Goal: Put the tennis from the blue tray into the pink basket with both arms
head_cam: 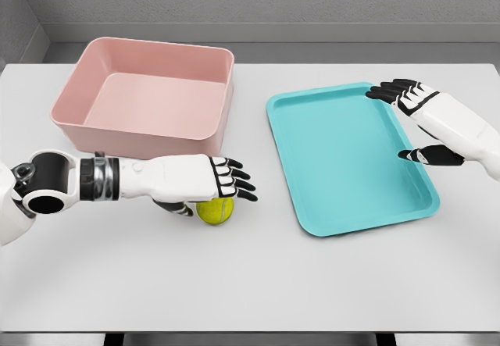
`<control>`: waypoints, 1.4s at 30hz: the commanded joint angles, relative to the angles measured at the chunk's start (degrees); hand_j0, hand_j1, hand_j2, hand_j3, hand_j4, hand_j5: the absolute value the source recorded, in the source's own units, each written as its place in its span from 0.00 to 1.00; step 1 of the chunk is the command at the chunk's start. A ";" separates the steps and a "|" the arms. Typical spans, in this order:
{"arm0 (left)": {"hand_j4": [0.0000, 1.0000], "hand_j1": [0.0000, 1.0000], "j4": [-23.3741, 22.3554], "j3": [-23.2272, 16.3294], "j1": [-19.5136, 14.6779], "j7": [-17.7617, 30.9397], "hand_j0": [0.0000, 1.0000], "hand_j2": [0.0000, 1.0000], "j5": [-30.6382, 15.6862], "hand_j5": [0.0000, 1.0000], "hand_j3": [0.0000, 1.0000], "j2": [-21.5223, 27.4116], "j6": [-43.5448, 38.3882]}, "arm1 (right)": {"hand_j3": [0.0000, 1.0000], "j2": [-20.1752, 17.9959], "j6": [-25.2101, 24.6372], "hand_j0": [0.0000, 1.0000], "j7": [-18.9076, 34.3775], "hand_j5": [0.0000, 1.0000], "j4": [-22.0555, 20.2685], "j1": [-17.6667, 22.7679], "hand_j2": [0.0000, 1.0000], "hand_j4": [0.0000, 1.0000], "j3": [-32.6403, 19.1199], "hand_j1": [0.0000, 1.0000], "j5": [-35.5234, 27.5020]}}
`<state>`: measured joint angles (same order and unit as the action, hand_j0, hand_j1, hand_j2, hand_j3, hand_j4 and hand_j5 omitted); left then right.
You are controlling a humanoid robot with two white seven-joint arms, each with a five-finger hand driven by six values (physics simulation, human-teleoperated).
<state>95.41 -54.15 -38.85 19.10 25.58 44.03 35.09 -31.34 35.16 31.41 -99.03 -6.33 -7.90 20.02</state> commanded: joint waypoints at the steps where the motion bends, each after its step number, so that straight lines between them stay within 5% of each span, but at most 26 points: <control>1: 1.00 1.00 -0.66 -0.08 0.00 -0.03 1.00 1.00 -0.44 1.00 1.00 0.01 -0.09 | 1.00 -0.04 -0.16 1.00 -0.03 1.00 -0.02 0.00 1.00 1.00 -0.01 1.00 -0.42; 22: 1.00 1.00 -3.91 -2.54 -0.26 0.06 1.00 1.00 0.08 1.00 1.00 -1.14 -0.09 | 1.00 -0.04 -0.16 1.00 -0.03 1.00 -0.02 0.09 1.00 1.00 -0.01 1.00 -0.42; 27: 0.79 0.79 -3.83 -2.54 -0.26 0.67 0.79 0.79 0.52 0.79 0.79 -1.14 -0.09 | 1.00 -0.04 -0.16 1.00 -0.03 1.00 -0.20 0.09 1.00 1.00 -0.10 1.00 -0.51; 32: 0.73 0.73 -3.83 -2.63 -0.09 1.90 0.73 0.73 0.52 0.73 0.73 -1.14 -0.09 | 1.00 -0.04 -0.16 1.00 -0.03 1.00 -0.29 0.09 1.00 1.00 -0.10 1.00 -0.51; 39: 0.52 0.52 -3.83 -3.42 -0.26 2.87 0.52 0.52 0.35 0.52 0.52 -1.05 -0.09 | 1.00 -0.04 -0.16 1.00 -0.12 1.00 -0.02 0.00 1.00 1.00 -0.01 1.00 -0.51; 42: 0.53 0.53 -3.83 -3.33 -0.62 2.87 0.53 0.53 0.08 0.53 0.53 -1.14 -0.09 | 1.00 -0.04 -0.16 1.00 -0.12 1.00 -0.02 -0.09 1.00 1.00 -0.01 1.00 -0.51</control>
<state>91.55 -57.52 -39.55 21.88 25.92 42.91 35.04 -31.32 35.16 31.37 -99.05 -6.42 -7.91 19.93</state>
